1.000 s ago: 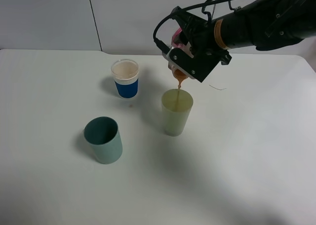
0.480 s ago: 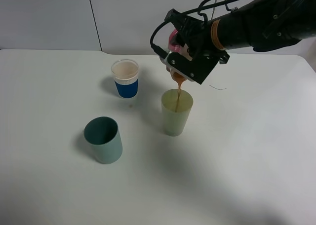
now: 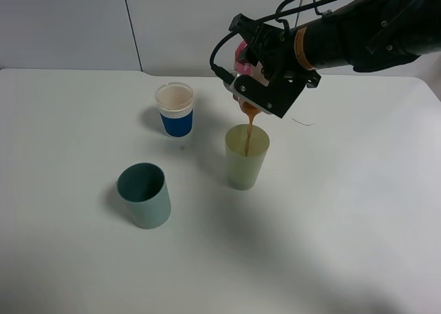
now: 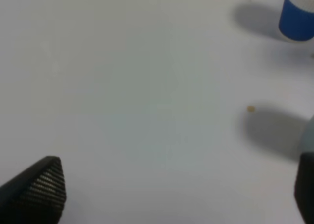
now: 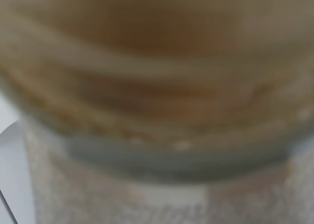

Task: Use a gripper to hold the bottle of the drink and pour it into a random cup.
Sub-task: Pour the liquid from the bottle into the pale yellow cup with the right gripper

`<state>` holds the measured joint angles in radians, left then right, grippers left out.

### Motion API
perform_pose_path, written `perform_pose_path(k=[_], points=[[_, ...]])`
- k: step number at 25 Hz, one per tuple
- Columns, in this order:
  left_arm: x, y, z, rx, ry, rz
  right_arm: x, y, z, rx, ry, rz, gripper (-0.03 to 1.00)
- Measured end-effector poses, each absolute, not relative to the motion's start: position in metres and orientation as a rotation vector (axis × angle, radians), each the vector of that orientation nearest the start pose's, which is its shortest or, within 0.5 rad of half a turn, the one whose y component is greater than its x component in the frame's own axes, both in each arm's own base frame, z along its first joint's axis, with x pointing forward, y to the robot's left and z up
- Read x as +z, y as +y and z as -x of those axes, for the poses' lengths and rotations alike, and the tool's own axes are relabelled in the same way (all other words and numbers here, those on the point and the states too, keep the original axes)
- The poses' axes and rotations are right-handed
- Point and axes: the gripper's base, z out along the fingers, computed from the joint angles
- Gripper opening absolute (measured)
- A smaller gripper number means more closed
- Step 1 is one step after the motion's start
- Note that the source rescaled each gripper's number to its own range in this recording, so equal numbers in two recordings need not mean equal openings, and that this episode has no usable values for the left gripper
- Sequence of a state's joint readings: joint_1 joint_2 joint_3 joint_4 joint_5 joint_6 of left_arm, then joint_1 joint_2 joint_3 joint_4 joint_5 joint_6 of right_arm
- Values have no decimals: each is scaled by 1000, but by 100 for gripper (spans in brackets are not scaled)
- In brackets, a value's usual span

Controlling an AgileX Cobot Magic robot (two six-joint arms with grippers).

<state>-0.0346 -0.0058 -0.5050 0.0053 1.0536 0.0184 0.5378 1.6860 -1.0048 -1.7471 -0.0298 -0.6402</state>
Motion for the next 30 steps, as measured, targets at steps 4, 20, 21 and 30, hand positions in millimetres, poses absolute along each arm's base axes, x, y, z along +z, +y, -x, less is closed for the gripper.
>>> perform_pose_path(k=[4, 20, 21, 30], points=[[279, 1, 6, -4, 2026, -53, 226, 190, -313, -976, 230, 2347, 0], [279, 1, 6, -4, 2026, -53, 226, 190, -313, -975, 230, 2347, 0], [279, 1, 6, -4, 2026, -53, 226, 190, -313, -975, 230, 2347, 0], [279, 1, 6, -4, 2026, -53, 226, 190, -313, -993, 185, 2360, 0]])
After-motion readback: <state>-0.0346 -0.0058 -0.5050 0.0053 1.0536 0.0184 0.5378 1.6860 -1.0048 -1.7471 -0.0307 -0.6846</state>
